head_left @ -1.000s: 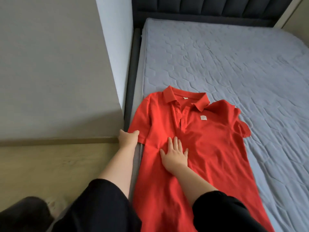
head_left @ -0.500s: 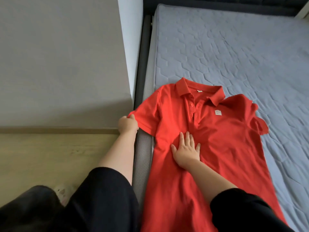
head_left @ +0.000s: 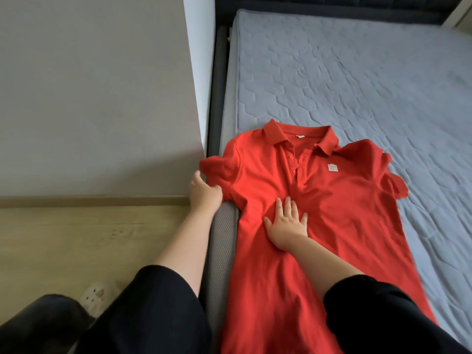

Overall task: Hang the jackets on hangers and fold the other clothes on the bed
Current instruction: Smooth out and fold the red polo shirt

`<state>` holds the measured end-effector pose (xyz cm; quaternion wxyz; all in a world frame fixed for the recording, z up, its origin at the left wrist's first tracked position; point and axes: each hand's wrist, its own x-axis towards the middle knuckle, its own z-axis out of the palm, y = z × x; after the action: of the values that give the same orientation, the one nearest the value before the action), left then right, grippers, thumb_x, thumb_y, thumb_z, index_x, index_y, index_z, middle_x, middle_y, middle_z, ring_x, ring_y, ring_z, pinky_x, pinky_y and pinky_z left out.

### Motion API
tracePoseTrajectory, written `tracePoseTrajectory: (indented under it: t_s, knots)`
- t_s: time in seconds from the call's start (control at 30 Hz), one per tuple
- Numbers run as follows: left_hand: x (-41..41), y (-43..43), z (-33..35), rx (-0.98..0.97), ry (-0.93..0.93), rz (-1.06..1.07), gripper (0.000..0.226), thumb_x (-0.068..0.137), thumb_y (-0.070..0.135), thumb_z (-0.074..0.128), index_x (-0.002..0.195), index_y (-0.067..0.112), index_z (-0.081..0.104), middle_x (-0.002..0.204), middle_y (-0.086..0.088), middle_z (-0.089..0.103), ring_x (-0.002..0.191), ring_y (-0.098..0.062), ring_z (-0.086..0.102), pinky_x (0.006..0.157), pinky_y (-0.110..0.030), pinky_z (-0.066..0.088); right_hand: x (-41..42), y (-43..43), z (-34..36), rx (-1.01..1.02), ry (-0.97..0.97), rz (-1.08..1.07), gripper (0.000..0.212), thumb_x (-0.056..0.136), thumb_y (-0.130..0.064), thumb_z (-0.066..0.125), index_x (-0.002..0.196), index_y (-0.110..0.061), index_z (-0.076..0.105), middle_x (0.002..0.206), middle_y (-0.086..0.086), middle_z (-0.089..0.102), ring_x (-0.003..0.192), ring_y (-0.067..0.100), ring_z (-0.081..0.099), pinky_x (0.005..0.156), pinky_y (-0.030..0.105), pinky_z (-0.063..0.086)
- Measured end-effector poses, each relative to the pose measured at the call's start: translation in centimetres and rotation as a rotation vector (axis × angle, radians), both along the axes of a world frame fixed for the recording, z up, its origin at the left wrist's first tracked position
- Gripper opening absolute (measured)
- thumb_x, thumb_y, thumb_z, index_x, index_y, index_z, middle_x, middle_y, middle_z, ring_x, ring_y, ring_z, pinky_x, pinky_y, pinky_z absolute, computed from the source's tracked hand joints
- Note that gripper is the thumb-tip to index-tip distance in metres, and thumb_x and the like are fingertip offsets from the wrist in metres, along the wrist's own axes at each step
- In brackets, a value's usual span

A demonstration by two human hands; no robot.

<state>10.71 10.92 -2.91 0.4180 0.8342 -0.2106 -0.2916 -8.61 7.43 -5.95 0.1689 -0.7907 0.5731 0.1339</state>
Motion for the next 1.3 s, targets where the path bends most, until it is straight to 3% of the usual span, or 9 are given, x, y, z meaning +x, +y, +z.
tracePoseTrajectory:
  t_s: [0.2, 0.43, 0.53, 0.67, 0.83, 0.93, 1.03, 1.17, 1.3]
  knots:
    - [-4.7, 3.6, -2.1, 0.431, -0.298, -0.398, 0.068, 0.095, 0.029, 0.044, 0.153, 0.024, 0.008, 0.16, -0.008, 0.002, 0.146, -0.031, 0.007, 0.117, -0.049, 0.015, -2.0, 1.0, 0.5, -0.033, -0.101, 0.094, 0.069, 0.099, -0.047, 0.031, 0.154, -0.018, 0.001, 0.161, 0.007, -0.007, 0.148, 0.021, -0.006, 0.118, 0.046, 0.0]
    - [-9.9, 6.7, 0.4, 0.269, -0.88, -0.742, 0.066, 0.09, 0.02, 0.049, 0.15, 0.02, 0.019, 0.16, -0.008, 0.001, 0.147, -0.028, -0.002, 0.117, -0.046, 0.011, -7.3, 4.0, 1.4, 0.016, -0.219, 0.235, 0.064, 0.099, -0.034, 0.041, 0.153, -0.021, 0.011, 0.162, 0.001, 0.001, 0.148, 0.016, 0.0, 0.118, 0.036, 0.002]
    - [-13.3, 8.6, 0.4, 0.292, -0.916, -0.923, 0.065, 0.091, 0.018, 0.048, 0.15, 0.017, 0.02, 0.16, -0.009, 0.002, 0.147, -0.03, -0.005, 0.119, -0.046, 0.007, -10.7, 5.7, 1.6, 0.019, -0.188, 0.284, 0.064, 0.098, -0.032, 0.042, 0.153, -0.022, 0.012, 0.162, -0.001, 0.002, 0.148, 0.015, 0.001, 0.118, 0.033, 0.002]
    - [-16.4, 11.1, 0.7, 0.354, -0.871, -1.137, 0.05, 0.093, 0.02, 0.045, 0.142, 0.013, 0.037, 0.152, -0.01, 0.028, 0.144, -0.03, 0.014, 0.117, -0.041, 0.015, -14.6, 8.3, 1.9, 0.029, -0.236, 0.271, 0.059, 0.1, -0.034, 0.042, 0.152, -0.021, 0.019, 0.161, 0.001, 0.008, 0.148, 0.015, 0.006, 0.118, 0.032, 0.005]
    - [-19.9, 13.6, 3.8, 0.141, -0.77, -1.417, 0.039, 0.095, 0.046, 0.045, 0.096, 0.012, 0.063, 0.104, -0.007, 0.062, 0.105, -0.027, 0.055, 0.084, -0.035, 0.04, -19.6, 12.7, 3.3, 0.118, -0.506, 0.204, 0.073, 0.087, -0.066, 0.045, 0.143, -0.018, 0.042, 0.152, -0.005, 0.029, 0.143, 0.009, 0.02, 0.115, 0.018, 0.01]
    - [-21.5, 15.5, 3.5, 0.26, -0.844, -1.662, 0.062, 0.081, 0.067, 0.052, 0.111, 0.013, 0.057, 0.115, -0.006, 0.057, 0.108, -0.027, 0.052, 0.084, -0.037, 0.042, -22.5, 15.1, 4.0, 0.105, -0.518, 0.235, 0.105, 0.065, -0.091, 0.034, 0.142, -0.019, 0.043, 0.145, -0.013, 0.028, 0.138, 0.001, 0.02, 0.111, 0.011, 0.008]
    - [-22.2, 16.7, 2.3, 0.32, -1.018, -1.716, 0.073, 0.073, 0.063, 0.062, 0.126, 0.016, 0.044, 0.125, -0.005, 0.044, 0.117, -0.026, 0.041, 0.089, -0.041, 0.04, -24.7, 16.5, 3.9, 0.094, -0.392, 0.306, 0.116, 0.056, -0.093, 0.044, 0.148, -0.023, 0.031, 0.156, -0.006, 0.018, 0.144, 0.007, 0.012, 0.119, 0.025, 0.01]
    - [-22.9, 16.7, 1.8, 0.261, -1.089, -1.623, 0.051, 0.081, 0.041, 0.062, 0.121, 0.016, 0.044, 0.122, -0.006, 0.045, 0.114, -0.027, 0.044, 0.082, -0.038, 0.041, -25.9, 17.5, 2.6, 0.008, -0.157, 0.353, 0.105, 0.062, -0.071, 0.052, 0.152, -0.031, 0.017, 0.158, -0.01, 0.007, 0.145, 0.009, 0.006, 0.118, 0.041, 0.006]
    - [-22.9, 16.1, 2.4, 0.213, -1.012, -1.512, 0.024, 0.087, 0.015, 0.048, 0.11, 0.014, 0.051, 0.113, -0.007, 0.057, 0.106, -0.029, 0.056, 0.078, -0.035, 0.044, -26.1, 17.6, 1.9, -0.364, -0.345, 0.195, 0.055, 0.054, -0.019, 0.06, 0.108, -0.01, 0.067, 0.116, 0.01, 0.066, 0.106, 0.032, 0.064, 0.094, 0.046, 0.048]
